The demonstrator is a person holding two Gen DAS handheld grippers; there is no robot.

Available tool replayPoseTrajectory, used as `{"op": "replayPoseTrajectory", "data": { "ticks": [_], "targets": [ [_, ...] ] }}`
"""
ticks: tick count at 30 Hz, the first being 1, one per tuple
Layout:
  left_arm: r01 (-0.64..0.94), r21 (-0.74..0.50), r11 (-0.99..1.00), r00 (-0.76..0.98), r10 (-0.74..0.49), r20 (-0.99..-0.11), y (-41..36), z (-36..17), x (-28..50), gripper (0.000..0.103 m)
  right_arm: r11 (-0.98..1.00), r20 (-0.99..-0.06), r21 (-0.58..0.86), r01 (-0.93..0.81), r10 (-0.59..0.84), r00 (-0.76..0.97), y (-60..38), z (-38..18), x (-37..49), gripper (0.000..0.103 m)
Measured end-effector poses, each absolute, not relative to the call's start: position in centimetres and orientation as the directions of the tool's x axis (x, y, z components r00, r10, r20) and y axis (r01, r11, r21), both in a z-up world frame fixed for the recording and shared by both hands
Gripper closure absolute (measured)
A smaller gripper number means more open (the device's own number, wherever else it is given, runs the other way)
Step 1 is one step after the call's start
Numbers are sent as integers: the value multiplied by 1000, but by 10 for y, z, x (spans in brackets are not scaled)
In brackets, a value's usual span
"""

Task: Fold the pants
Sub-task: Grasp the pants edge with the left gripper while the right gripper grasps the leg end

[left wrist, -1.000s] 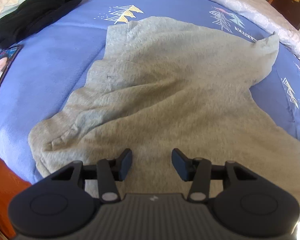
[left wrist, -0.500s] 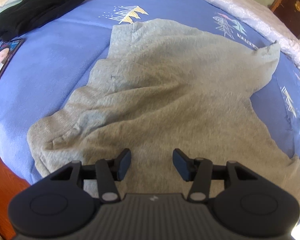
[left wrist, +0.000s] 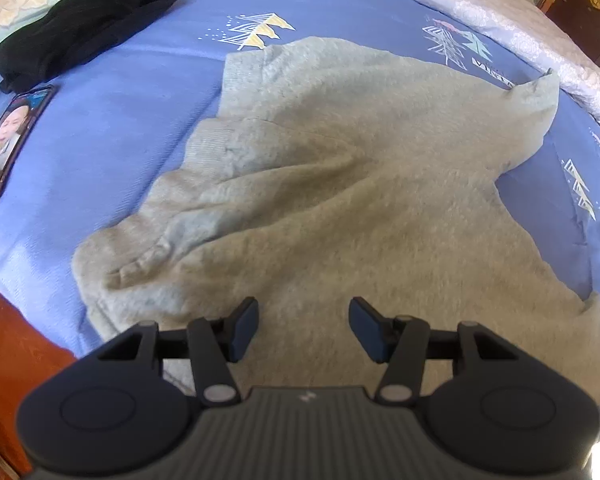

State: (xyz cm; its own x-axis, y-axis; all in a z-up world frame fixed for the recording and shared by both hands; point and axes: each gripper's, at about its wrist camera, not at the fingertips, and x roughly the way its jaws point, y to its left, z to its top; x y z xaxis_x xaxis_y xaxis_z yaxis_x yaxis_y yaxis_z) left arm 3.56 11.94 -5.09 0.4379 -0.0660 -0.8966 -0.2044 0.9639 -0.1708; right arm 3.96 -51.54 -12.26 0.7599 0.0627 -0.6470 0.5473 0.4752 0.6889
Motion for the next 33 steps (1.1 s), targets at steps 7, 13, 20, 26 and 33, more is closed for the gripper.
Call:
{"op": "replayPoseTrajectory", "data": {
  "ticks": [7, 13, 20, 26, 33],
  "targets": [
    [-189, -168, 968, 450, -67, -891, 125, -53, 27, 51, 531, -548, 566, 630, -329, 769, -507, -33, -29, 97],
    [-148, -148, 978, 470, -62, -880, 125, -49, 23, 50, 478, -709, 415, 774, -363, 605, -509, -65, -43, 91],
    [-278, -137, 951, 528, 32, -848, 183, -30, 13, 47, 365, -609, 450, 815, -543, 579, -518, -31, -70, 74],
    [-330, -107, 938, 571, 108, -814, 214, -16, 49, 47, 566, -552, 470, 678, -411, 725, -487, 7, -13, 74],
    [-250, -16, 968, 670, 161, -725, 217, -7, 150, 31, 752, -561, 553, 359, 17, 828, -419, 39, 132, 70]
  ]
}}
